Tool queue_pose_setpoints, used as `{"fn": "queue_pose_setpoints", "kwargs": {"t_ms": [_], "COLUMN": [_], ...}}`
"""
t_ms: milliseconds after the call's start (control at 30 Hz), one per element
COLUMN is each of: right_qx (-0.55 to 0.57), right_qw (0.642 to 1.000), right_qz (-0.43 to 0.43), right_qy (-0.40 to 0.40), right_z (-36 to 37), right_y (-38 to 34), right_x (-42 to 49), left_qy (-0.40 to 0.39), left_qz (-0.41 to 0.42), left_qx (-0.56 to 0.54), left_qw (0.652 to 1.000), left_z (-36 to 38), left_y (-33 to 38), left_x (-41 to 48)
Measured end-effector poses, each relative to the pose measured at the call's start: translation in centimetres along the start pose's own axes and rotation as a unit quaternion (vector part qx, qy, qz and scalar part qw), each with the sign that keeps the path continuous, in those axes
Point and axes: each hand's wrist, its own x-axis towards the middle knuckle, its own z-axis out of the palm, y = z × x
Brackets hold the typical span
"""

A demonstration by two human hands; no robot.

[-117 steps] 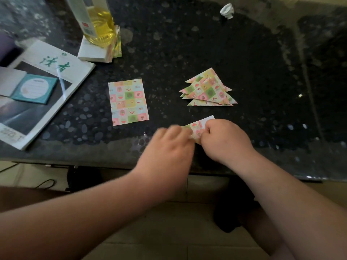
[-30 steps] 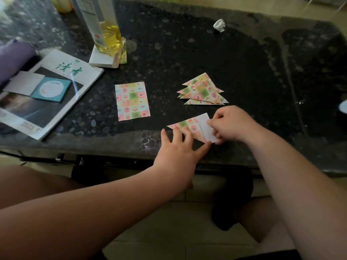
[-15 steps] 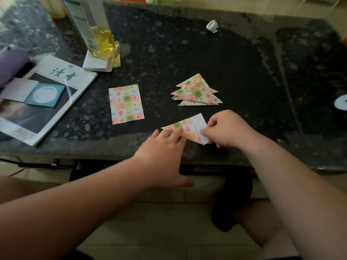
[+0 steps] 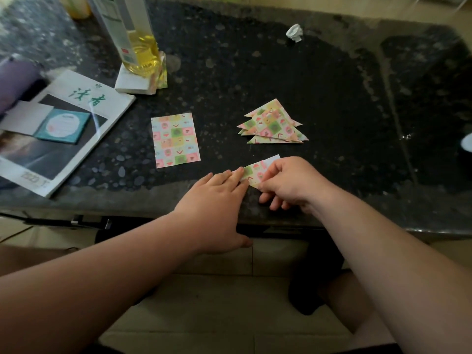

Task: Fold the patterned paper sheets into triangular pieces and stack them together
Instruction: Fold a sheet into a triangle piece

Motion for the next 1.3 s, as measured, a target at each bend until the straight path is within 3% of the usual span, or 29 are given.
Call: {"fn": "queue_pose_setpoints", "kwargs": {"t_ms": [233, 367, 500, 667, 833, 1000, 1100, 1167, 1300], "right_qx": [-0.047, -0.096, -0.155, -0.062, -0.019, -0.015, -0.015, -0.014, -0.006], "right_qw": [0.999, 0.994, 0.986, 0.996, 0.998, 0.997, 0.997, 0.997, 0.997], "right_qz": [-0.014, 0.027, 0.057, -0.038, -0.002, 0.014, 0.014, 0.019, 0.012], "right_qy": [-0.006, -0.046, -0.035, -0.042, -0.065, -0.073, -0.076, -0.079, -0.076], "right_z": [-1.4, -4.2, -6.6, -3.1, -0.6, -0.9, -1.0, -1.2, -1.3], "right_y": [2.1, 4.1, 4.1, 0.7, 0.4, 0.1, 0.0, 0.0, 0.2], "right_x": [-0.1, -0.4, -1.0, -0.6, 0.7, 0.8, 0.6, 0.5, 0.5], "left_qy": [-0.017, -0.029, -0.018, 0.024, 0.095, -0.008, -0.053, -0.090, -0.070], "left_qz": [-0.015, -0.026, -0.036, -0.044, -0.155, -0.215, -0.235, -0.258, -0.273], "left_qx": [0.007, -0.008, -0.023, -0.031, -0.107, -0.183, -0.279, -0.266, -0.264], "left_qw": [1.000, 0.999, 0.999, 0.998, 0.978, 0.959, 0.930, 0.924, 0.923], "left_z": [-0.2, -0.5, -1.4, -2.9, -3.3, -4.4, -5.3, -6.2, -6.5], "left_y": [0.4, 0.4, 0.3, -0.4, -0.3, -1.3, -2.6, -3.4, -4.4], "left_x": [-0.2, -0.3, 0.5, 2.5, 4.3, 5.7, 5.3, 4.8, 4.4]}}
